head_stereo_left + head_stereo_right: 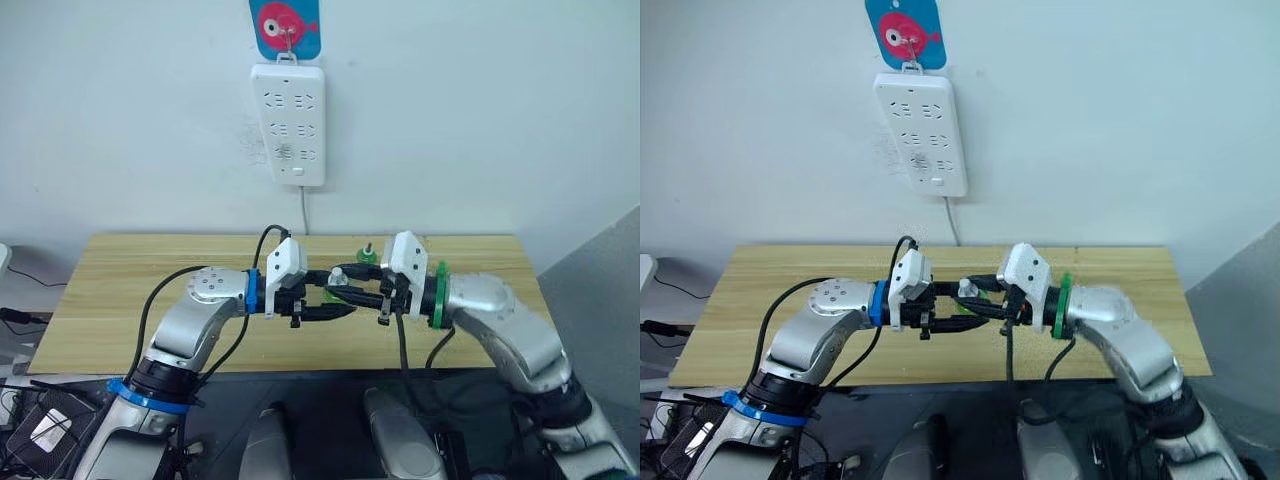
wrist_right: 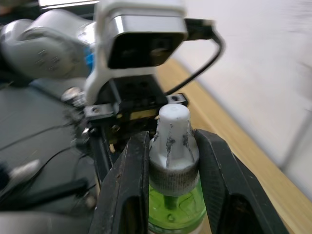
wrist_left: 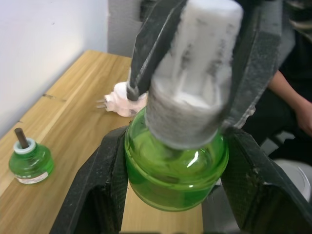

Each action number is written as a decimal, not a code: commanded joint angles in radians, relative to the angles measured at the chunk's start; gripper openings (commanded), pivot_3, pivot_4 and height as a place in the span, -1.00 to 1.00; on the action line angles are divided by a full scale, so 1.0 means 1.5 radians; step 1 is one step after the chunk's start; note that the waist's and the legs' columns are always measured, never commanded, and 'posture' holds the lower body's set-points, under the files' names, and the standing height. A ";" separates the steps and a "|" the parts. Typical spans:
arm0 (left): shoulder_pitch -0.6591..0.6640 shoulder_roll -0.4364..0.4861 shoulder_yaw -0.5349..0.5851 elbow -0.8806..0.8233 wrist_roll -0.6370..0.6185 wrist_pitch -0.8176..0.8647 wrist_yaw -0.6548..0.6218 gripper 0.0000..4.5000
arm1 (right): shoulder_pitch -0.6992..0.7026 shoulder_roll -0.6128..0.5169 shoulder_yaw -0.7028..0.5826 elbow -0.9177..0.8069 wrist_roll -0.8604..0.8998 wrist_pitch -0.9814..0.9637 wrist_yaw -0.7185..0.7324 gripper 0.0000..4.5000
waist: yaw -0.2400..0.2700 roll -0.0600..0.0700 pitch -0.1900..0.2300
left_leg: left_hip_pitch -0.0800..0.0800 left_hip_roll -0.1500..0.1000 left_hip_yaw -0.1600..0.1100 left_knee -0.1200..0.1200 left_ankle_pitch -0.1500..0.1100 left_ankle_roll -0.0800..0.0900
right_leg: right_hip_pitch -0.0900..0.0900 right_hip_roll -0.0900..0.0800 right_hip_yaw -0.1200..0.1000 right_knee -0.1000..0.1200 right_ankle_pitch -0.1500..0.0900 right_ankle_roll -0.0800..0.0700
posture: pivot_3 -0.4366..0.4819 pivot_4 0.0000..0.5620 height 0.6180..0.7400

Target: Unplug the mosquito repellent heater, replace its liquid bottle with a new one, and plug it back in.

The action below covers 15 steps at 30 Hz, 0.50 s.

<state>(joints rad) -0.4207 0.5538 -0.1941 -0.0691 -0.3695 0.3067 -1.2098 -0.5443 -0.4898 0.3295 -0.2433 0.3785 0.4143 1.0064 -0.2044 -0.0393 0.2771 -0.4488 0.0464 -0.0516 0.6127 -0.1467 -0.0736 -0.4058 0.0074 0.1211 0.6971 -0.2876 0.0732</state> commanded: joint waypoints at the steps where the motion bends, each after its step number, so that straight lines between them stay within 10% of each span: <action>1: -0.002 0.012 -0.009 -0.042 -0.002 -0.045 -0.040 0.02 | -0.040 -0.040 0.015 0.040 0.022 0.004 0.130 -0.56 | 0.001 0.000 0.000 | 0.000 0.000 0.000 0.000 0.000 0.000 | 0.000 0.000 0.000 0.000 0.000 0.000 | -0.52 -0.26 1.00; 3: 0.001 0.011 -0.011 -0.042 0.000 -0.052 -0.038 0.02 | -0.036 -0.046 0.003 0.023 0.044 0.022 0.142 -0.56 | 0.007 0.000 0.000 | -0.001 0.000 -0.002 0.000 0.000 0.000 | 0.000 0.000 -0.001 0.000 0.000 0.000 | -0.53 -0.25 1.00; 12: 0.012 -0.004 -0.023 -0.046 0.009 -0.063 -0.019 0.02 | 0.057 -0.083 -0.115 -0.140 0.079 0.080 0.022 0.89 | 0.008 0.000 0.000 | -0.001 0.000 -0.002 -0.001 0.000 0.000 | 0.000 0.000 -0.002 0.000 0.000 -0.001 | -0.60 -0.24 1.00; 15: 0.004 -0.013 -0.027 -0.036 0.013 -0.065 -0.016 0.02 | 0.112 -0.059 -0.108 -0.228 0.061 0.107 -0.069 1.00 | 0.007 0.000 0.000 | -0.001 0.000 -0.002 -0.001 0.000 0.000 | 0.000 0.000 -0.002 0.000 0.000 0.000 | -0.62 -0.24 1.00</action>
<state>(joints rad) -0.4007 0.5440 -0.2312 -0.1064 -0.3496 0.2262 -1.2355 -0.3865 -0.5916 0.1733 -0.4958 0.4708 0.5583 0.9673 -0.1942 -0.0392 0.2764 -0.4501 0.0465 -0.0548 0.6110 -0.1471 -0.0739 -0.4062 0.0073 0.1185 0.6973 -0.2880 0.0740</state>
